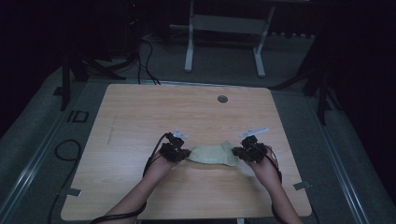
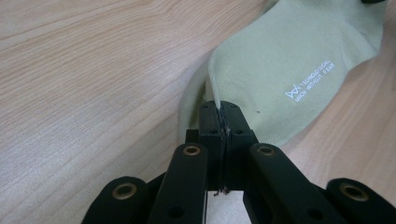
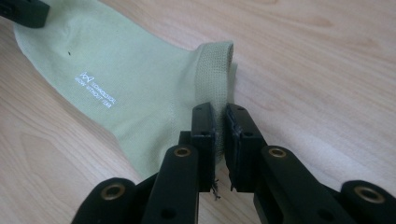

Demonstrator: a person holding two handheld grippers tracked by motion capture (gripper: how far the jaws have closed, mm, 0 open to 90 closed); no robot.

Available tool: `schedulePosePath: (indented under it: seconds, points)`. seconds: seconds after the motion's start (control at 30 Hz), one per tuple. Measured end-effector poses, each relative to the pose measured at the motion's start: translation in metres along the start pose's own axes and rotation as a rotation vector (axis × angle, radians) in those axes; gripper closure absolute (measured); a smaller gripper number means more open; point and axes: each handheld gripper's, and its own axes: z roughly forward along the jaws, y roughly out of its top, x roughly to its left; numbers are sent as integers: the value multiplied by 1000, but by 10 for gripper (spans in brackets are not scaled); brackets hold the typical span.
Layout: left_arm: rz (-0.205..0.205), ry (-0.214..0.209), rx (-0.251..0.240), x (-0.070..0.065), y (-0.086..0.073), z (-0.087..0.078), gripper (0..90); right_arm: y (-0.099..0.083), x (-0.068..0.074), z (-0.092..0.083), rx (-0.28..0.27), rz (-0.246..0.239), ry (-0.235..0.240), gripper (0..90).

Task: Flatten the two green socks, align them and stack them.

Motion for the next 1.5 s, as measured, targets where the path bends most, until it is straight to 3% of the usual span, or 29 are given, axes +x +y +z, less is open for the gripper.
schedulePosePath:
  seconds: [0.3,0.67,0.8,0.9,1.0,1.13,1.17,1.23,1.37,1.5]
  points:
    - [-7,4,24,5,-2,10,883,-5,-6,15,23,20,0,816]
    - [-23,-8,12,9,-6,14,874,-8,-10,28,26,35,-1,781]
    - [-30,-4,-12,9,-5,5,708,-6,-8,24,30,34,-5,655]
    - [-32,12,-35,9,-4,-5,669,-4,-6,15,5,34,-5,596]
    - [-27,26,-75,6,-2,-16,673,-3,-3,3,-40,30,-6,623]
    - [0,23,-93,-3,1,-21,756,-1,4,-5,-63,15,6,795]
    - [11,10,-98,-11,3,-19,758,-1,6,-5,-61,8,11,819]
    - [6,-3,-100,-14,4,-15,780,0,11,-1,-49,0,29,888]
    - [20,4,-80,-21,5,-1,853,-2,19,10,-17,-25,37,896]
    - [41,43,-49,-19,4,14,854,-4,22,21,16,-35,24,895]
